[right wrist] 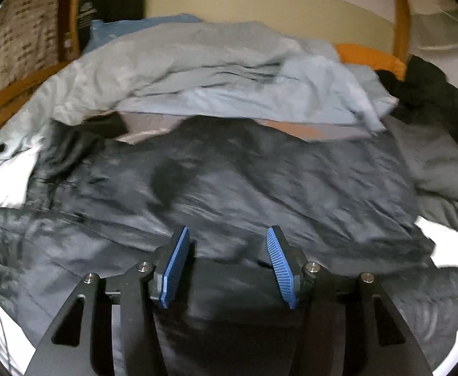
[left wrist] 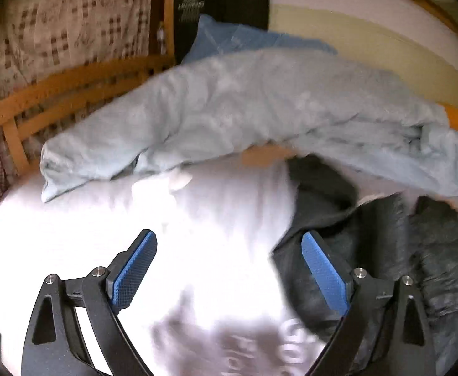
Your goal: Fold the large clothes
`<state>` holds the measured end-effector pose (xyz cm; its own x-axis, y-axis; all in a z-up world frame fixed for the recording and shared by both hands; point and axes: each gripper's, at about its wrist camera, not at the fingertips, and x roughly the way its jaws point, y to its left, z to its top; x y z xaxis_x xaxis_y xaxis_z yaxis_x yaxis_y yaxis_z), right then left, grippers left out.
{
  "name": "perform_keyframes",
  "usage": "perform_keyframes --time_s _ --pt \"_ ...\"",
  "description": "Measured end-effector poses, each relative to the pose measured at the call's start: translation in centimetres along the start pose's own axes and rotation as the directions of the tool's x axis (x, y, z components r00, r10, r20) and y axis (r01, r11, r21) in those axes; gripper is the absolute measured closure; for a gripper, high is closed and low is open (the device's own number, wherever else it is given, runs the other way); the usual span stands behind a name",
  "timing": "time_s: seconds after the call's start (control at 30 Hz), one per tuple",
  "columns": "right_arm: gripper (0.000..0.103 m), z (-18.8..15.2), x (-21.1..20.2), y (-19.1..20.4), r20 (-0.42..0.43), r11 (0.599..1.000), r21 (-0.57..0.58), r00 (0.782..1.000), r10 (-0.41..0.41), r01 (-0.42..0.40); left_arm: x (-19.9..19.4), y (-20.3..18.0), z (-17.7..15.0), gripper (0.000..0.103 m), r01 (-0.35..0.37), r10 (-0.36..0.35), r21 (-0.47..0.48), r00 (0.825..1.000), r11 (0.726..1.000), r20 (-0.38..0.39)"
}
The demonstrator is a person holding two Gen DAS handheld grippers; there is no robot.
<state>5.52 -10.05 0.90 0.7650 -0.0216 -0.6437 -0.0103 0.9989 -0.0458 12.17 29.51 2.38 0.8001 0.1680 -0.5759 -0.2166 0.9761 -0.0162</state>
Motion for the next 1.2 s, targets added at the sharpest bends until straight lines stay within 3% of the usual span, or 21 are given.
perform_keyframes --time_s 0.07,0.2,0.3,0.37,0.43,0.5,0.57,0.63,0.67,0.73,0.8,0.87,0.97,1.03,1.1,1.2 --pt "0.049 1.5 -0.2 1.8 0.021 0.999 -0.034 1.000 0.015 -0.014 1.6 0.7 -0.7 0.010 0.030 -0.030 -0.005 0.999 1.000 -0.036" --pt "0.047 5.1 0.3 4.4 0.039 0.998 -0.055 0.999 0.034 -0.032 4.0 0.7 -1.4 0.011 0.157 -0.159 -0.028 0.984 0.987 -0.082" --pt "0.046 6.8 2.0 6.5 0.033 0.995 -0.096 0.999 -0.015 0.018 4.8 -1.7 -0.7 0.011 0.132 -0.126 0.054 0.988 0.990 -0.094" --pt "0.046 7.4 2.7 7.2 0.038 0.995 -0.095 0.999 -0.034 0.037 5.4 -3.3 -0.5 0.011 0.173 -0.163 0.086 0.981 0.981 -0.108" --pt "0.046 8.1 3.3 7.7 0.008 0.996 -0.091 1.000 0.026 -0.026 6.5 -4.8 -0.3 0.011 0.232 -0.214 0.115 0.966 0.966 -0.144" --pt "0.046 8.8 3.5 8.2 0.002 0.994 -0.108 1.000 0.031 -0.031 7.8 -6.1 -0.3 0.013 0.255 -0.227 0.152 0.957 0.955 -0.180" --pt "0.046 9.8 3.5 8.8 0.007 0.991 -0.133 1.000 0.029 -0.028 9.2 -6.8 -0.4 0.037 0.299 -0.266 0.124 0.937 0.946 -0.227" --pt "0.046 11.1 3.3 9.3 0.005 0.986 -0.160 0.999 0.041 -0.040 9.6 -7.2 -0.2 0.092 0.382 -0.352 0.083 0.903 0.921 -0.244" --pt "0.046 12.0 3.3 9.7 0.004 0.983 -0.179 0.999 0.047 -0.046 9.4 -7.3 0.0 0.101 0.361 -0.332 0.096 0.915 0.928 -0.230" --pt "0.046 13.5 3.2 10.4 0.002 0.978 -0.200 0.998 0.058 -0.056 7.4 -6.7 0.7 0.102 0.289 -0.272 0.123 0.952 0.949 -0.137" --pt "0.046 15.4 3.3 11.5 -0.015 0.974 -0.200 0.995 0.100 -0.101 3.8 -5.4 1.7 0.102 0.295 -0.291 0.134 0.956 0.946 -0.045" --pt "0.049 16.8 3.4 13.0 -0.033 0.965 -0.213 0.988 0.151 -0.155 0.2 -3.9 1.9 0.102 0.296 -0.297 0.141 0.955 0.945 -0.014" --pt "0.049 18.1 3.7 17.1 -0.048 0.931 -0.289 0.974 0.220 -0.224 -1.6 -1.5 0.4 0.101 0.189 -0.184 0.054 0.979 0.980 -0.088" --pt "0.049 18.7 4.8 20.6 -0.069 0.912 -0.326 0.969 0.238 -0.248 -1.3 -0.3 -1.4 0.101 0.146 -0.144 0.006 0.980 0.989 -0.139" --pt "0.049 19.3 7.1 25.2 -0.156 0.888 -0.330 0.946 0.284 -0.321 -0.6 1.0 -3.2 0.101 0.095 -0.102 -0.045 0.976 0.994 -0.194" --pt "0.049 19.5 10.5 30.7 -0.252 0.872 -0.297 0.913 0.321 -0.388 0.9 3.0 -4.5 0.100 0.038 -0.088 -0.205 0.966 0.978 -0.242"
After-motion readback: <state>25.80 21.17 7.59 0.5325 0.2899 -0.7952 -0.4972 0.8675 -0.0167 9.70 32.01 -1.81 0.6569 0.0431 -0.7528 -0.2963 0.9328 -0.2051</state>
